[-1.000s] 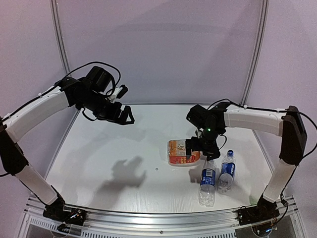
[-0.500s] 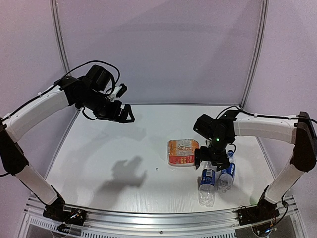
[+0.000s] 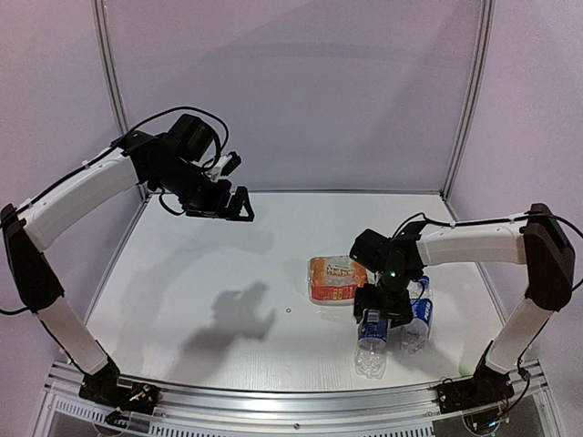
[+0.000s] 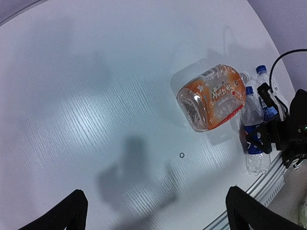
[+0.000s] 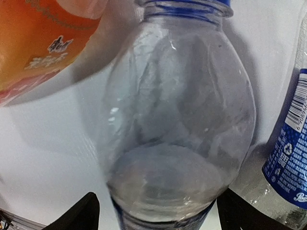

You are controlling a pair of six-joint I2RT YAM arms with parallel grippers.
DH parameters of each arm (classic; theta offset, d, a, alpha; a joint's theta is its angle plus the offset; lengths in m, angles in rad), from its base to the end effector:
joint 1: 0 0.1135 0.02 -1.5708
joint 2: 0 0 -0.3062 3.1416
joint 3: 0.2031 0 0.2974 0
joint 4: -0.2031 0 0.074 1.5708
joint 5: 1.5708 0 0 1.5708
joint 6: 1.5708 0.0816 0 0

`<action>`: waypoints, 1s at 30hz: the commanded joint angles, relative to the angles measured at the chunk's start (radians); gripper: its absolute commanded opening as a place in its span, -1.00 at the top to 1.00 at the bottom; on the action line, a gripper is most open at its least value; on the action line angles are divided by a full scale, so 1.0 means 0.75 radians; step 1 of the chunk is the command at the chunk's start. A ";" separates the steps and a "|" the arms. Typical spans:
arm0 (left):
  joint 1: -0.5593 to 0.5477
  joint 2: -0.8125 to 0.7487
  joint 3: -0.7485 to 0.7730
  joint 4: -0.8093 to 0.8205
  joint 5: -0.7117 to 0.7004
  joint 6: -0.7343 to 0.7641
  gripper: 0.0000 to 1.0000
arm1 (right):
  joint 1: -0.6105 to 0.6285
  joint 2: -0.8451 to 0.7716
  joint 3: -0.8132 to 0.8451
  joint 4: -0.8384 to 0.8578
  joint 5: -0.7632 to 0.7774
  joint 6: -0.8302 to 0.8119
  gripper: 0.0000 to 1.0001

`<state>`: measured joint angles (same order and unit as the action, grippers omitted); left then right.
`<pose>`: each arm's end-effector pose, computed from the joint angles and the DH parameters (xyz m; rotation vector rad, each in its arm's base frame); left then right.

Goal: Unscrew the bottle caps

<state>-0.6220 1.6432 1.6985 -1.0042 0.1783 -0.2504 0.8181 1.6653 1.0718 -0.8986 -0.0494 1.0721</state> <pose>0.3326 -0.2562 0.3695 0.5526 2.5363 -0.5625 0.2269 0.2481 0.1501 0.3937 3.1073 0.1453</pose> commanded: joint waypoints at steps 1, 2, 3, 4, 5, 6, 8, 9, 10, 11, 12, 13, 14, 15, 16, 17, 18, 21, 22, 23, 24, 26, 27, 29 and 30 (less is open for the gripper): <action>0.007 0.045 0.070 -0.042 0.024 -0.023 -0.97 | 0.014 0.062 0.001 0.020 0.011 0.022 -0.67; 0.007 0.051 0.077 -0.042 0.026 -0.026 -0.97 | 0.014 0.069 0.006 0.014 0.022 0.016 -0.61; 0.007 0.054 0.081 -0.041 0.026 -0.028 -0.97 | 0.014 0.075 0.015 0.007 0.032 0.014 -0.57; 0.006 0.058 0.083 -0.040 0.028 -0.030 -0.97 | 0.014 0.081 0.023 -0.005 0.040 0.010 -0.54; 0.005 0.060 0.083 -0.039 0.026 -0.032 -0.97 | 0.014 0.086 0.032 -0.017 0.052 0.006 -0.48; 0.006 0.061 0.083 -0.036 0.024 -0.034 -0.97 | 0.014 0.093 0.043 -0.032 0.057 0.004 -0.43; 0.006 0.061 0.083 -0.032 0.021 -0.038 -0.97 | 0.014 0.107 0.063 -0.065 0.071 0.002 -0.31; 0.006 0.063 0.083 -0.029 0.021 -0.041 -0.98 | 0.014 0.109 0.075 -0.078 0.089 -0.002 -0.25; 0.006 0.063 0.083 -0.025 0.022 -0.045 -0.98 | 0.014 0.109 0.083 -0.100 0.100 -0.004 -0.21; 0.005 0.065 0.084 -0.021 0.025 -0.049 -0.98 | 0.014 0.108 0.093 -0.120 0.112 -0.005 -0.18; 0.005 0.065 0.085 -0.016 0.027 -0.053 -0.98 | 0.015 0.104 0.102 -0.139 0.125 -0.008 -0.13; 0.005 0.065 0.087 -0.013 0.028 -0.057 -0.97 | 0.014 0.099 0.112 -0.161 0.137 -0.011 -0.07; 0.005 0.067 0.087 -0.008 0.029 -0.061 -0.98 | 0.014 0.092 0.120 -0.178 0.150 -0.013 -0.03; 0.005 0.067 0.089 -0.004 0.028 -0.064 -0.98 | 0.014 0.081 0.129 -0.198 0.162 -0.017 -0.01; 0.005 0.066 0.092 -0.001 0.030 -0.068 -0.97 | 0.014 0.068 0.139 -0.221 0.177 -0.018 -0.01; 0.005 0.065 0.096 0.004 0.030 -0.072 -0.97 | 0.014 0.050 0.151 -0.246 0.193 -0.018 0.00; 0.005 0.065 0.103 0.003 0.032 -0.075 -0.98 | 0.015 0.031 0.163 -0.274 0.208 -0.019 0.01; 0.005 0.062 0.134 0.023 0.051 -0.078 -0.97 | 0.014 -0.060 0.196 -0.333 0.255 -0.032 0.00; 0.006 0.057 0.137 0.040 0.067 -0.077 -0.97 | 0.015 -0.100 0.201 -0.337 0.271 -0.049 0.00; 0.007 0.047 0.138 0.063 0.089 -0.077 -0.97 | 0.014 -0.141 0.208 -0.332 0.283 -0.074 -0.01; 0.009 0.042 0.141 0.082 0.106 -0.078 -0.97 | 0.014 -0.178 0.221 -0.327 0.302 -0.110 -0.03; 0.013 0.036 0.158 0.106 0.125 -0.093 -0.97 | 0.015 -0.238 0.261 -0.321 0.341 -0.198 -0.05; 0.018 0.034 0.165 0.126 0.157 -0.101 -0.98 | 0.014 -0.266 0.276 -0.306 0.355 -0.246 -0.05; 0.026 0.032 0.173 0.175 0.204 -0.125 -0.97 | 0.012 -0.317 0.281 -0.215 0.338 -0.360 -0.05; 0.031 0.025 0.171 0.212 0.242 -0.134 -0.97 | 0.013 -0.347 0.276 -0.143 0.305 -0.427 -0.05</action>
<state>-0.6163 1.6794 1.7947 -0.9436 0.2638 -0.3153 0.8185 1.4811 1.2583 -1.1027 0.1646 0.9348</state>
